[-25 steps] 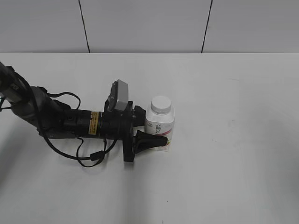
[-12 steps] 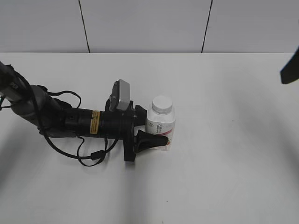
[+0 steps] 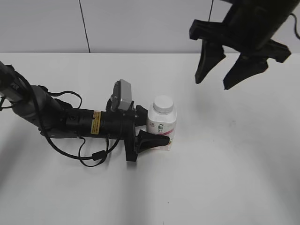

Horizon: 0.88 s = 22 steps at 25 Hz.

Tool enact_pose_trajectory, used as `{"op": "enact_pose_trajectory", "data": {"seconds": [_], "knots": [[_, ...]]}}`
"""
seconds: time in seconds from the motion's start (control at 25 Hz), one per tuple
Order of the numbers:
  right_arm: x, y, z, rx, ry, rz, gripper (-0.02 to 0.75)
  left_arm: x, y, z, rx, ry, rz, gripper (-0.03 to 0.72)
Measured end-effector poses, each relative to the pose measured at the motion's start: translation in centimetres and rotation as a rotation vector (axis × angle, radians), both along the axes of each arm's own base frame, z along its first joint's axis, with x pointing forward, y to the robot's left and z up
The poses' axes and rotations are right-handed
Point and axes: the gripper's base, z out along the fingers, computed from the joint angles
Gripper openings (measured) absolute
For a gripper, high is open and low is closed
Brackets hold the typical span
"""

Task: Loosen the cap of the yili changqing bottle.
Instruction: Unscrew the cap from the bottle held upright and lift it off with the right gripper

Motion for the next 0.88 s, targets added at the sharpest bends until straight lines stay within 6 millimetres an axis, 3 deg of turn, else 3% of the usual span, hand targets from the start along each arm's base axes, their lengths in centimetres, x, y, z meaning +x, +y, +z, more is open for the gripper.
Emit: {"op": "enact_pose_trajectory", "data": {"seconds": [0.44,0.88], "knots": [[4.5,5.6,-4.4,-0.035,0.041,0.071,0.462,0.1,0.0,0.0,0.006,-0.001,0.012,0.419],[5.4,7.0,-7.6,-0.059,0.092,0.059,0.462,0.1,0.0,0.0,0.005,0.000,0.018,0.419]]}}
